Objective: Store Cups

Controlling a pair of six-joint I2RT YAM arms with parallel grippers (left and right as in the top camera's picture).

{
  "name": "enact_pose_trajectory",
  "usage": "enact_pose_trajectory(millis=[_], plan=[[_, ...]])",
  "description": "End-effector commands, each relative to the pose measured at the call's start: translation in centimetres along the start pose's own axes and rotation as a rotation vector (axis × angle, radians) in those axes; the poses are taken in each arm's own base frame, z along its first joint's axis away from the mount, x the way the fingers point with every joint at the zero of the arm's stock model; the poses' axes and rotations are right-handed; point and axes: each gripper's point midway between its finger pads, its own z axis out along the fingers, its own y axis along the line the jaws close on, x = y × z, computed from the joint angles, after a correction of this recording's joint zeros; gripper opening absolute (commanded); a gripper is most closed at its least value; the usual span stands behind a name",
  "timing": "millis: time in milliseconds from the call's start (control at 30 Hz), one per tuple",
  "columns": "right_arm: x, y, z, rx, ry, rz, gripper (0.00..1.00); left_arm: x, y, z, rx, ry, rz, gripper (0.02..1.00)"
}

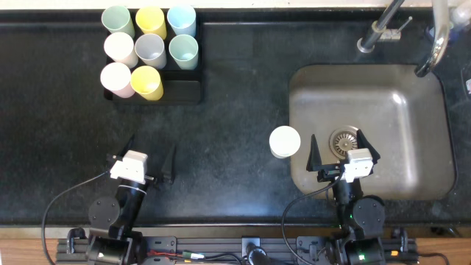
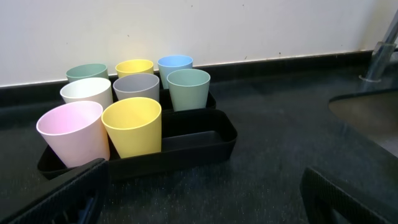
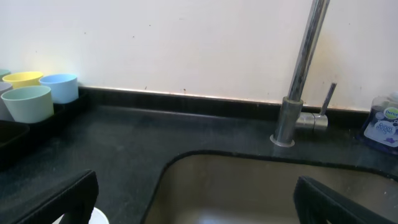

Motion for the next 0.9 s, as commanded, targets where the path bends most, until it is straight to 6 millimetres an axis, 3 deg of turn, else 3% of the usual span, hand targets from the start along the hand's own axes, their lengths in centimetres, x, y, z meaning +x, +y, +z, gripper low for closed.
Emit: enact_pose_trajectory(millis=[33,400,433,567,700,800,900], plan=[[0.4,-0.2,0.0,0.01,0.001,-0.003,0.996,0.0,-0.1,0.0,0.009,-0.003,0.015,1.0],[0.0,-0.6,0.0,0.035,-0.007,-0.003,0.996,0.0,-0.1,0.0,0.009,-0.003,0.015,1.0],[-0.7,-0.6,-0.1,0.033,-0.012,-0.003,0.998,0.0,-0.1,0.0,0.009,-0.003,0.015,1.0],[-7.3,-0.7,-0.5,0.029,0.008,-0.003,0.996,0.0,-0.1,0.0,0.009,-0.003,0.015,1.0],[-12.3,0.1,0.2,-0.026,0.152,-0.006,0.998,0.0,-0.1,0.0,0.009,-0.003,0.015,1.0],[-13.9,0.8,0.7,-0.072,0.338,-0.005,0.998,0.0,-0.1,0.0,0.009,-0.003,0.015,1.0],[-13.6,1.9,1.0,-0.134,0.549,0.007,0.998,0.0,-0.1,0.0,0.009,-0.003,0.015,1.0]])
